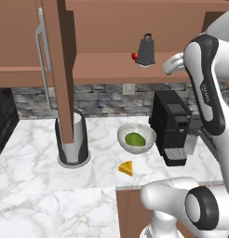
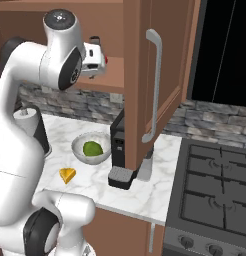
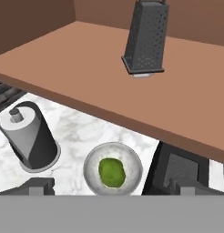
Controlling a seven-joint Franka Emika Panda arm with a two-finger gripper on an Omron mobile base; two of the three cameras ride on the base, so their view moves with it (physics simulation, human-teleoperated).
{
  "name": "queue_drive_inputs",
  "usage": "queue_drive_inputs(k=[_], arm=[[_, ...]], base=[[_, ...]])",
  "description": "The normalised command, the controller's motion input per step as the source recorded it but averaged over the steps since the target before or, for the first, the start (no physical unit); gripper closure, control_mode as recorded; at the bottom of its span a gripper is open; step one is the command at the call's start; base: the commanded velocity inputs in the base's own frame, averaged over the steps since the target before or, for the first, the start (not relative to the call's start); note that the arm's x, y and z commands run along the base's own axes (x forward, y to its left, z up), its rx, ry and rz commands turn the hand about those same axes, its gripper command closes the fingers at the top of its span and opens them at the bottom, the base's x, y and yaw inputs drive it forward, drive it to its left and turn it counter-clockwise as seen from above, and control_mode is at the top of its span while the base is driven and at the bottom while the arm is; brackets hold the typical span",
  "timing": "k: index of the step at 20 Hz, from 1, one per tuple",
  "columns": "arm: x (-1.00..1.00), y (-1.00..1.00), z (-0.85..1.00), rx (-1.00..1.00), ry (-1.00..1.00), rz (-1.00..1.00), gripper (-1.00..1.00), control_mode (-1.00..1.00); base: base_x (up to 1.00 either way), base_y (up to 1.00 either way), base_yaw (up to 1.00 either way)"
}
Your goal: Pick the cheese from the fridge and the cheese grater from the cabinet and place them next to the salad bowl.
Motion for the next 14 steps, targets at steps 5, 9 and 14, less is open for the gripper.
queue_drive_inputs(k=[5, 9, 14], arm=[[0.33, 0.0, 0.09, 0.0, 0.0, 0.0, -1.0, -1.0], [0.36, 0.01, 0.01, 0.0, 0.0, 0.0, -1.0, -1.0], [0.35, 0.04, 0.0, 0.0, 0.0, 0.04, -1.0, -1.0]], base=[[0.0, 0.0, 0.0], [0.0, 0.0, 0.0], [0.0, 0.0, 0.0]])
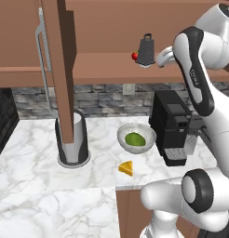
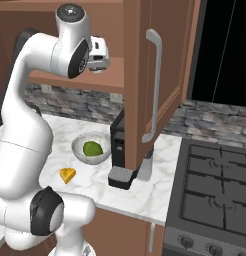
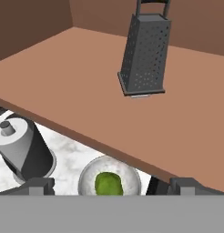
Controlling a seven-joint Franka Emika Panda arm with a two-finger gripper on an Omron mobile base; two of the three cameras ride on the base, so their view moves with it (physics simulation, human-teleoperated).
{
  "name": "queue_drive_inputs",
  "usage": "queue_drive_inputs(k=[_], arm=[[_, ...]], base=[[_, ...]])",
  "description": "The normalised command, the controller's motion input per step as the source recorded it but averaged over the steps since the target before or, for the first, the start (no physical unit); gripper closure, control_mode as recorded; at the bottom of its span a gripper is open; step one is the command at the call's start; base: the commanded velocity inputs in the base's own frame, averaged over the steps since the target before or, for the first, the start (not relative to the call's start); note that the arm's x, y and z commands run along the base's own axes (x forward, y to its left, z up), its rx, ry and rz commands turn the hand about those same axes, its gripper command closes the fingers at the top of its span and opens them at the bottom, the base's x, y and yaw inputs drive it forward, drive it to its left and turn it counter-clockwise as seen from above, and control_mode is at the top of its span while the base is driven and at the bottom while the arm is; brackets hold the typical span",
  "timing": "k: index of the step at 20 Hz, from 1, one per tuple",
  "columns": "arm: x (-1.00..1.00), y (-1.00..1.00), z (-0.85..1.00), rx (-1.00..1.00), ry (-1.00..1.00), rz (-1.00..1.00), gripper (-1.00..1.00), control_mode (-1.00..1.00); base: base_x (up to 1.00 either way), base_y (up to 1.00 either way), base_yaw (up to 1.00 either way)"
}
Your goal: Pick the cheese from the fridge and the cheese grater from the cabinet and place them next to the salad bowl.
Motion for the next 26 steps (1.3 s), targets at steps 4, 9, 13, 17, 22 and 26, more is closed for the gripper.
queue_drive_inputs(k=[4, 9, 13, 17, 22, 26], arm=[[0.34, 0.03, 0.0, 0.0, 0.0, 0.07, -1.0, -1.0], [0.12, 0.03, 0.0, 0.0, 0.0, 0.09, -1.0, -1.0], [0.26, 0.0, 0.0, 0.0, 0.0, 0.04, -1.0, -1.0], [0.24, 0.0, 0.02, 0.0, 0.0, 0.01, -1.0, -1.0], [0.12, 0.01, 0.02, 0.0, 0.0, 0.0, -1.0, -1.0], [0.13, 0.02, -0.01, 0.0, 0.0, 0.0, -1.0, -1.0]], base=[[0.0, 0.0, 0.0], [0.0, 0.0, 0.0], [0.0, 0.0, 0.0], [0.0, 0.0, 0.0], [0.0, 0.0, 0.0], [0.0, 0.0, 0.0]])
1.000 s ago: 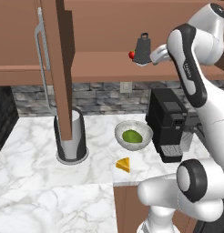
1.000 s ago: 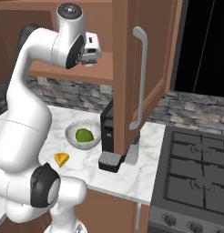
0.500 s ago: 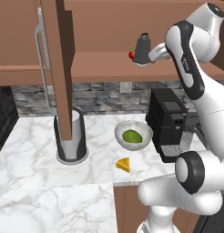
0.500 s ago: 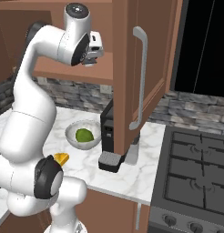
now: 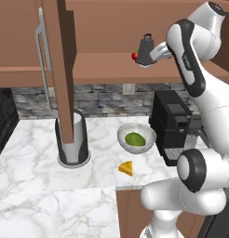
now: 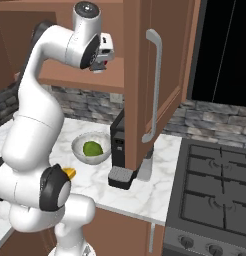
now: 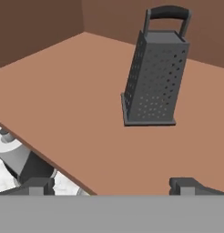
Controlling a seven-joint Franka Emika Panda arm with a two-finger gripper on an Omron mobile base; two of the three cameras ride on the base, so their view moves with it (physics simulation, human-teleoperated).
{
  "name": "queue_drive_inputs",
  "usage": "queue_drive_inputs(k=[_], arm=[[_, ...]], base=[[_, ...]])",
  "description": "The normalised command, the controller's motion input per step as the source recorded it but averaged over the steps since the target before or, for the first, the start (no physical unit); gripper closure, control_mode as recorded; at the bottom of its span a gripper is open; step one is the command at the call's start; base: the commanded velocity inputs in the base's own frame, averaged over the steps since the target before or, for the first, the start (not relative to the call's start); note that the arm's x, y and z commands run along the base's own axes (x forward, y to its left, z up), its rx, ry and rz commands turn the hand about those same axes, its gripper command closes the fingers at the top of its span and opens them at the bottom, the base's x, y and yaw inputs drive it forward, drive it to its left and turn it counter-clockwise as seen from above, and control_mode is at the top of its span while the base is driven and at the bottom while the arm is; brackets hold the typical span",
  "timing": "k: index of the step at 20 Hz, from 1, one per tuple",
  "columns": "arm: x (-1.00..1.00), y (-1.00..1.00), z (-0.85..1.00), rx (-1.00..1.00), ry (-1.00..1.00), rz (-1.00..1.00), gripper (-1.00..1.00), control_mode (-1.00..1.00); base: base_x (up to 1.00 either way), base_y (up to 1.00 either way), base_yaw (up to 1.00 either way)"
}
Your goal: Pick the cheese from the fridge and the cheese grater from the cabinet and place them next to the salad bowl.
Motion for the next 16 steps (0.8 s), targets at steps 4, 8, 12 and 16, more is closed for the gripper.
queue_drive_inputs(k=[4, 8, 12, 16], arm=[[0.04, 0.0, -0.11, 0.0, -0.01, 0.01, -1.0, -1.0], [0.01, 0.0, -0.08, 0.03, -0.03, 0.02, -1.0, -1.0], [0.11, 0.0, -0.01, 0.04, -0.03, 0.01, -1.0, -1.0], [0.13, 0.0, 0.0, 0.03, -0.08, 0.0, -1.0, -1.0]], base=[[0.0, 0.0, 0.0], [0.0, 0.0, 0.0], [0.0, 0.0, 0.0], [0.0, 0.0, 0.0]])
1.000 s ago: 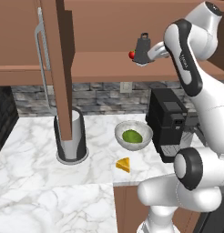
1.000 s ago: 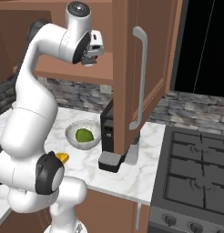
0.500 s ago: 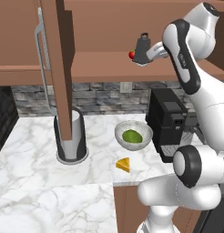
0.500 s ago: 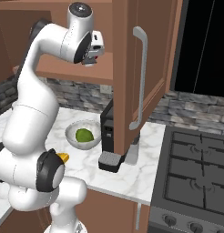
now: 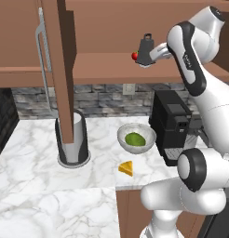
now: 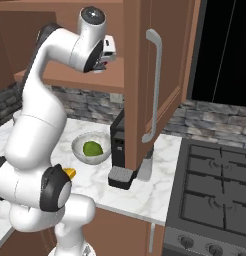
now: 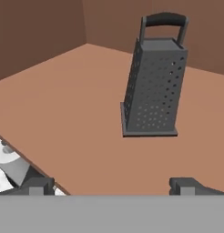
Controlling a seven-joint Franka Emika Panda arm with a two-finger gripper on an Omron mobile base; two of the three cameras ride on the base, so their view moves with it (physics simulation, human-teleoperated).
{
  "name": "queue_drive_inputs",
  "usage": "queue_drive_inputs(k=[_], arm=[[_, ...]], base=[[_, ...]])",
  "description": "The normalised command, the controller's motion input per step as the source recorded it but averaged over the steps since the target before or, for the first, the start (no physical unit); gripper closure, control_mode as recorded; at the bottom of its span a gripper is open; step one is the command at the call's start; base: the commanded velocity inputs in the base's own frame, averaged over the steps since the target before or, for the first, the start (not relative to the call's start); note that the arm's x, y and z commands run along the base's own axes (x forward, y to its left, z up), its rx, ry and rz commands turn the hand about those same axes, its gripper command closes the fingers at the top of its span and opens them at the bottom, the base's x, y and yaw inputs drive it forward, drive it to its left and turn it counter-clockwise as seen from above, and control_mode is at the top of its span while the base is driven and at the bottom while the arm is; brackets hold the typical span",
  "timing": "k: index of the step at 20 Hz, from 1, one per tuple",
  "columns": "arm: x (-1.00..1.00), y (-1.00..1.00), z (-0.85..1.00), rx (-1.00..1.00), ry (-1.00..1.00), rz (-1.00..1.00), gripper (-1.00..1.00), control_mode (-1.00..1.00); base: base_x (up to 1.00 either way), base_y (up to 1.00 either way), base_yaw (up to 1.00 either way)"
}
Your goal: Pick the cheese from the fridge and the cheese grater from the cabinet and place them next to the salad bowl.
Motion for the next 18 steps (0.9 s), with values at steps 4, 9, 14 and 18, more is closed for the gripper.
queue_drive_inputs(k=[4, 9, 14, 18], arm=[[0.16, 0.0, 0.0, 0.04, -0.08, 0.0, -1.0, -1.0], [0.25, 0.0, 0.0, 0.04, -0.03, 0.0, -1.0, -1.0], [0.3, 0.0, 0.0, 0.04, 0.0, 0.01, -1.0, -1.0], [0.31, -0.04, 0.0, 0.03, 0.0, 0.02, -1.0, -1.0]], base=[[0.0, 0.0, 0.0], [0.0, 0.0, 0.0], [0.0, 0.0, 0.0], [0.0, 0.0, 0.0]])
